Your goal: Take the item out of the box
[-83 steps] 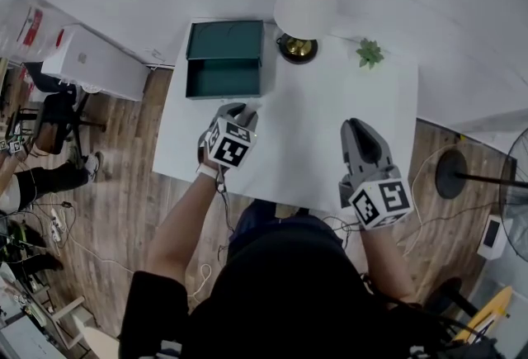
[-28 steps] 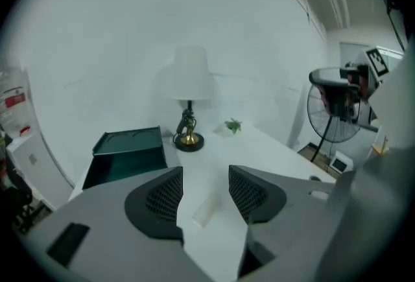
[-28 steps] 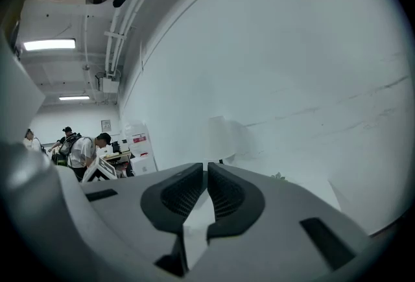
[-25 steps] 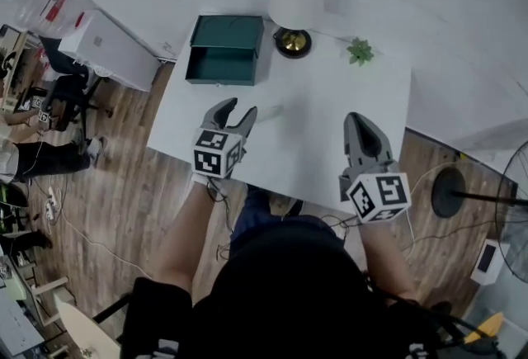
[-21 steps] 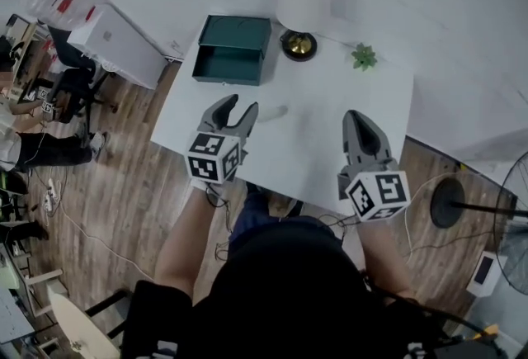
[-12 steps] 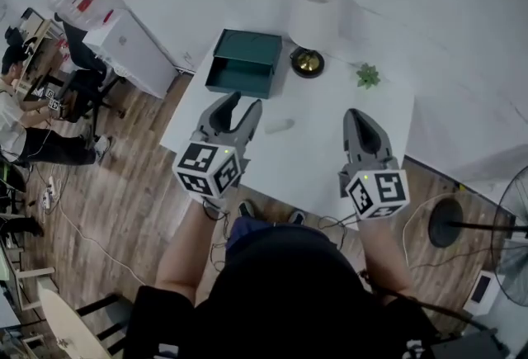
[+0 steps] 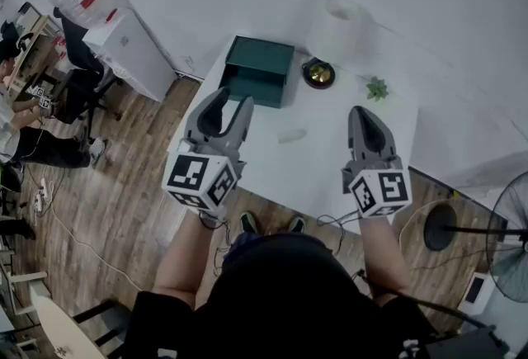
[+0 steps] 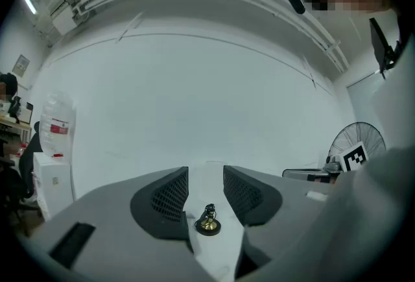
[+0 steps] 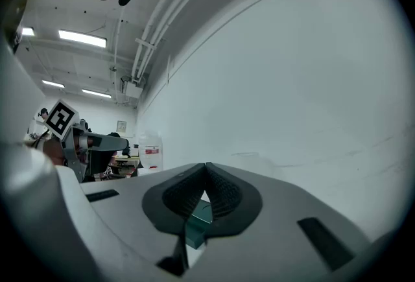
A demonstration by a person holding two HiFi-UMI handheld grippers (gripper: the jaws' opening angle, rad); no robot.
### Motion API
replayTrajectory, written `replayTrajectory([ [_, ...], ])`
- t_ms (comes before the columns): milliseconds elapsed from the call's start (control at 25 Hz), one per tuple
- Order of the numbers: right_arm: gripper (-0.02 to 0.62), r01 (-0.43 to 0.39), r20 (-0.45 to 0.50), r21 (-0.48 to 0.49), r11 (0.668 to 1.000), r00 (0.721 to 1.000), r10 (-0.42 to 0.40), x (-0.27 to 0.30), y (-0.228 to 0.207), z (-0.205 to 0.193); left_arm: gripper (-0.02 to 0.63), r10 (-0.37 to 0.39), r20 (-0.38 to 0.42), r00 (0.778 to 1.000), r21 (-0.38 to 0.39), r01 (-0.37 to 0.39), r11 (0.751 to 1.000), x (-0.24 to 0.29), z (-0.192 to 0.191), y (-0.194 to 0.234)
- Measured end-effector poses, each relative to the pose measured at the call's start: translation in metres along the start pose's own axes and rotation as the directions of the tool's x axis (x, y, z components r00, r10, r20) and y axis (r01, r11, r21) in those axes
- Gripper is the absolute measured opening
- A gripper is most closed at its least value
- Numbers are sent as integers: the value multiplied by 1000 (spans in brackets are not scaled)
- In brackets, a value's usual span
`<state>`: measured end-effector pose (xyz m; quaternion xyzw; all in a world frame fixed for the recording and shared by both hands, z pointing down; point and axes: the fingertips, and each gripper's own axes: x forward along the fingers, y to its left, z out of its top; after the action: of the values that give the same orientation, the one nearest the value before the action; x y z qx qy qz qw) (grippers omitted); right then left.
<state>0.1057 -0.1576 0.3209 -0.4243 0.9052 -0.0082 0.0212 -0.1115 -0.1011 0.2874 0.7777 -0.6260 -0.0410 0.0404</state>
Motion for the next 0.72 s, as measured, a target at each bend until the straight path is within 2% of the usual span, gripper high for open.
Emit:
replayTrajectory([
  [240, 5, 19, -4, -103, 995, 1000, -20, 11, 25, 2, 160, -14, -7, 1000, -42, 13, 999, -13, -8, 25],
  [720, 5, 44, 1, -112, 993, 999, -44, 15, 40, 4, 155, -52, -23, 998, -28, 52, 998, -14, -13, 32],
])
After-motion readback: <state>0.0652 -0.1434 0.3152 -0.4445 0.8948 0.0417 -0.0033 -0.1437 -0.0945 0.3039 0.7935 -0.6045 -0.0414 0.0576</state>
